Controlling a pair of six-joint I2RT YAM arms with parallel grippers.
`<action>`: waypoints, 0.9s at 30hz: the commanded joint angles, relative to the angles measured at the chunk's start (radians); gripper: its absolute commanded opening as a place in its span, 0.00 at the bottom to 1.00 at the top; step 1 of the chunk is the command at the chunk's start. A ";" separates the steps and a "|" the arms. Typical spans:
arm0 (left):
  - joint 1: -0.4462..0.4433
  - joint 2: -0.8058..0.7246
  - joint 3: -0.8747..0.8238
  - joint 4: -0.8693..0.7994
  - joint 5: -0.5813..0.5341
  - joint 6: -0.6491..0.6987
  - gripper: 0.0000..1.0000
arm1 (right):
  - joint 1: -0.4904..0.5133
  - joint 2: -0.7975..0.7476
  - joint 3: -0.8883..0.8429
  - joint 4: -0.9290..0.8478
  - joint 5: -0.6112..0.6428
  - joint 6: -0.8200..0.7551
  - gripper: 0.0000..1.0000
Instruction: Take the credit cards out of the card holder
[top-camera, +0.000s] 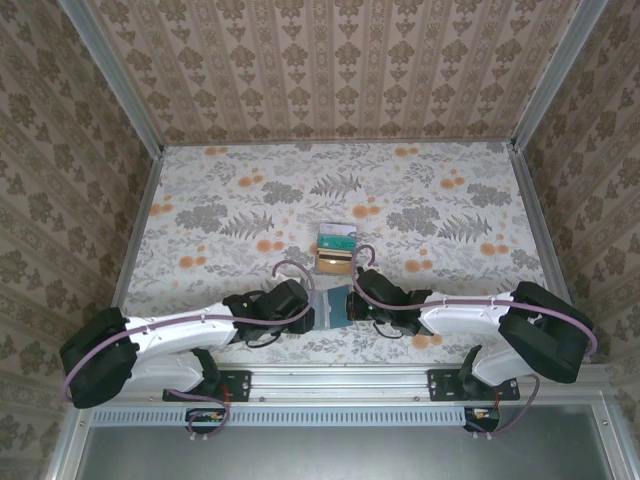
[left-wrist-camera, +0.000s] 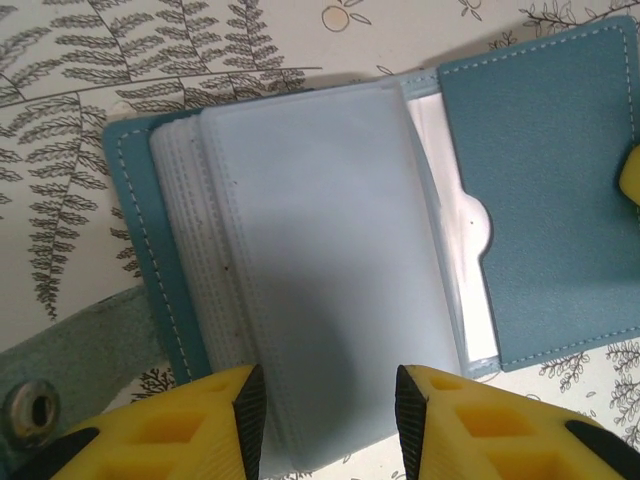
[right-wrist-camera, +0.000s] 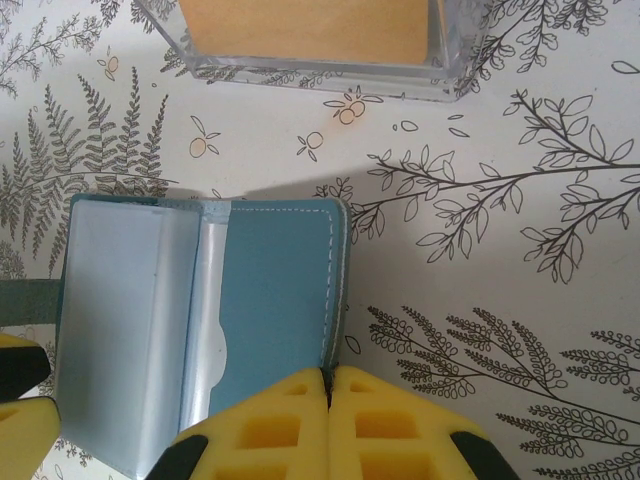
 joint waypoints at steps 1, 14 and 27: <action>-0.004 0.005 0.006 -0.010 -0.035 -0.027 0.42 | 0.004 0.000 -0.018 0.010 -0.014 0.009 0.00; 0.003 0.054 -0.015 0.075 0.022 -0.022 0.42 | 0.007 0.006 -0.015 0.016 -0.019 0.012 0.00; 0.006 0.032 -0.050 0.261 0.127 0.021 0.56 | 0.009 0.029 -0.006 0.022 -0.024 0.016 0.00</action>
